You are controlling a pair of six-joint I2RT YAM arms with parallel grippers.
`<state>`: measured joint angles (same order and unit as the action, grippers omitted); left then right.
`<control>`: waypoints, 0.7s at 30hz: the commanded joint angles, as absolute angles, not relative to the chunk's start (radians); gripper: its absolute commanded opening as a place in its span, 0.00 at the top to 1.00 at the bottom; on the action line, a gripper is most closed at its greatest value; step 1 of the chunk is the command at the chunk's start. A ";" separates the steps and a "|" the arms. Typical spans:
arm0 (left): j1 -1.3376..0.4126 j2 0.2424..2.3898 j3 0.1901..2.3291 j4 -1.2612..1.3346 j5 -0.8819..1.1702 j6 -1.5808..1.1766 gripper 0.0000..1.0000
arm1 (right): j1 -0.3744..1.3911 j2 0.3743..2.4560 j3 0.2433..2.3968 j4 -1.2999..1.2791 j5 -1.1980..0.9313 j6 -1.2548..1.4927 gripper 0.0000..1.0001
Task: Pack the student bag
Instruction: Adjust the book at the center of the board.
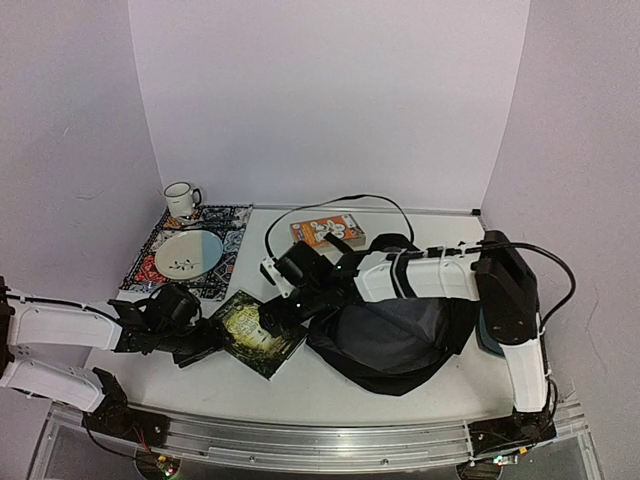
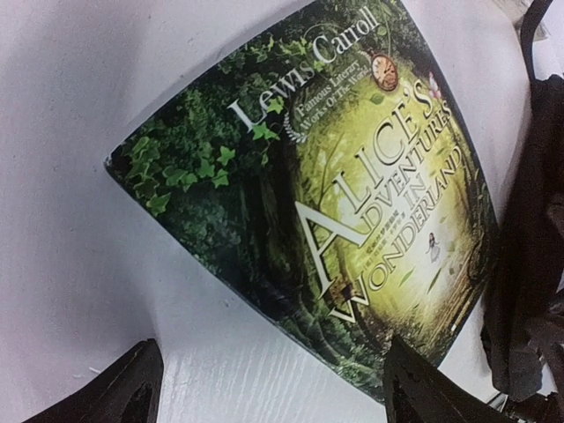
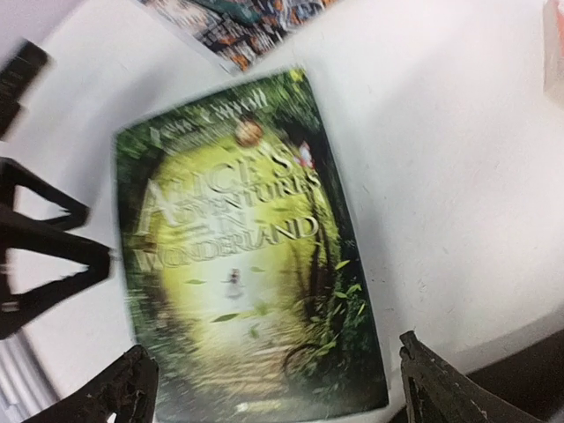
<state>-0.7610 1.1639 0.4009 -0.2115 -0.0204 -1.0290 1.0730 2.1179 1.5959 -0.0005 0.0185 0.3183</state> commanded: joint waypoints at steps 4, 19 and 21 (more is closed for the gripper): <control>-0.742 1.259 0.403 -0.111 -0.008 -1.049 0.14 | 1.024 2.221 1.649 -0.044 0.019 0.335 0.04; -0.729 1.413 0.476 -0.031 0.059 -0.968 0.22 | 1.110 2.128 1.426 0.053 -0.296 0.455 0.23; -0.729 1.410 0.485 -0.015 0.070 -0.962 0.22 | 1.130 2.089 1.385 0.087 -0.312 0.479 0.24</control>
